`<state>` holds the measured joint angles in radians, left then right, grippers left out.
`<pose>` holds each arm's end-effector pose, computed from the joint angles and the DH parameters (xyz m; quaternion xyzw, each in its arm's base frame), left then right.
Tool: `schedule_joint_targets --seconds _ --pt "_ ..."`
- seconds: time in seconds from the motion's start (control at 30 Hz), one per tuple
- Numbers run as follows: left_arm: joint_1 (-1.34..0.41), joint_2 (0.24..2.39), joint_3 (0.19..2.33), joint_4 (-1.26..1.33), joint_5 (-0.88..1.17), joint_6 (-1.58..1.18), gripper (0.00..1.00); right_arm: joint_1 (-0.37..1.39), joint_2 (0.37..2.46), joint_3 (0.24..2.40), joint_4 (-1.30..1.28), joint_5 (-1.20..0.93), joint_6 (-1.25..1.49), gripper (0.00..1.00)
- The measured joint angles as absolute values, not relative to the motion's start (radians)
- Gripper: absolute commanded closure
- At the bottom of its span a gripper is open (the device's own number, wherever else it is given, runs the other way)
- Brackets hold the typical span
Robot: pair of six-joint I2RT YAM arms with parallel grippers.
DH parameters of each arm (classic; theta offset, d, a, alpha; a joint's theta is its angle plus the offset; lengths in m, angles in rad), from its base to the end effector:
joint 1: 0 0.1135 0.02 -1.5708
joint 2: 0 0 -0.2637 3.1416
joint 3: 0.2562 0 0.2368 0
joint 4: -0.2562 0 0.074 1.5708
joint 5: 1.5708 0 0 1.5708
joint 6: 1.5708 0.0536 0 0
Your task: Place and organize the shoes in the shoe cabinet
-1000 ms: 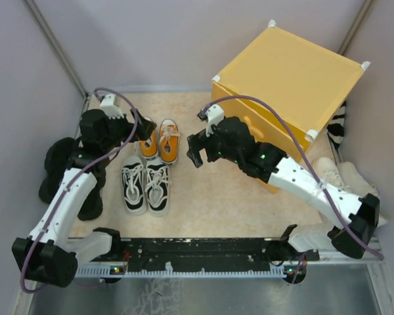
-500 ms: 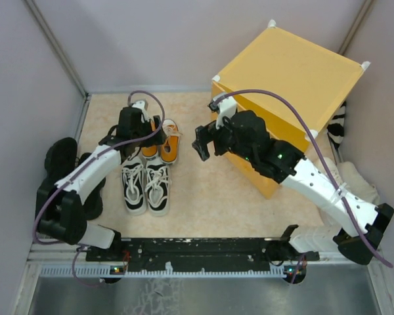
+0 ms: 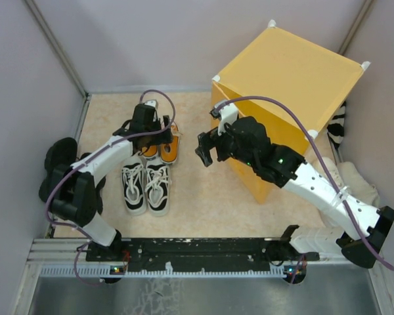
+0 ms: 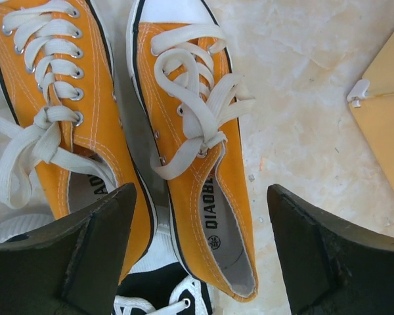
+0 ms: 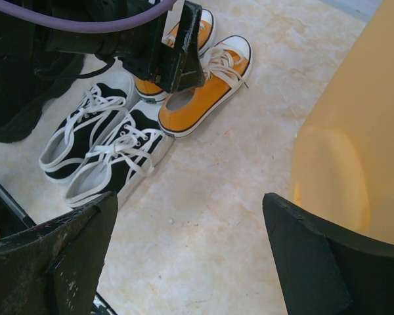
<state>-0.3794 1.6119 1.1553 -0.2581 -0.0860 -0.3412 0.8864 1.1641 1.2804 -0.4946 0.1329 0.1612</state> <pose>0.3353 -0.1287 0.2463 -0.0005 0.9091 -0.1096 0.4019 0.1663 0.1926 0.3949 -0.2580 0.7852 0.2327 0.5127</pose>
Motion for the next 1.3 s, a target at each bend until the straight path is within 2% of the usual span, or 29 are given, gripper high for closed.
schedule_joint_targets --seconds 0.47,0.83,0.87,0.93,0.97,1.1,1.23,1.3 --pt "-0.39 1.536 1.152 -0.267 -0.218 -0.334 0.1 0.885 1.168 1.253 -0.462 0.13 0.162 0.08" --pt "-0.39 1.649 1.151 -0.297 -0.236 -0.336 0.1 0.881 1.173 1.216 -0.446 0.112 0.169 0.08" --pt "-0.39 1.66 1.151 -0.299 -0.236 -0.336 0.12 0.881 1.172 1.212 -0.442 0.11 0.169 0.08" --pt "-0.39 1.675 1.151 -0.299 -0.236 -0.34 0.25 0.879 1.172 1.206 -0.437 0.107 0.169 0.08" --pt "-0.39 1.679 1.151 -0.299 -0.236 -0.341 0.27 0.878 1.172 1.204 -0.437 0.107 0.17 0.08" --pt "-0.39 1.694 1.151 -0.294 -0.236 -0.342 0.29 0.874 1.171 1.197 -0.435 0.104 0.176 0.08" --pt "-0.391 1.702 1.151 -0.289 -0.236 -0.342 0.22 0.873 1.17 1.197 -0.434 0.102 0.176 0.08" --pt "-0.392 1.709 1.151 -0.285 -0.237 -0.344 0.24 0.872 1.169 1.196 -0.434 0.101 0.176 0.08"
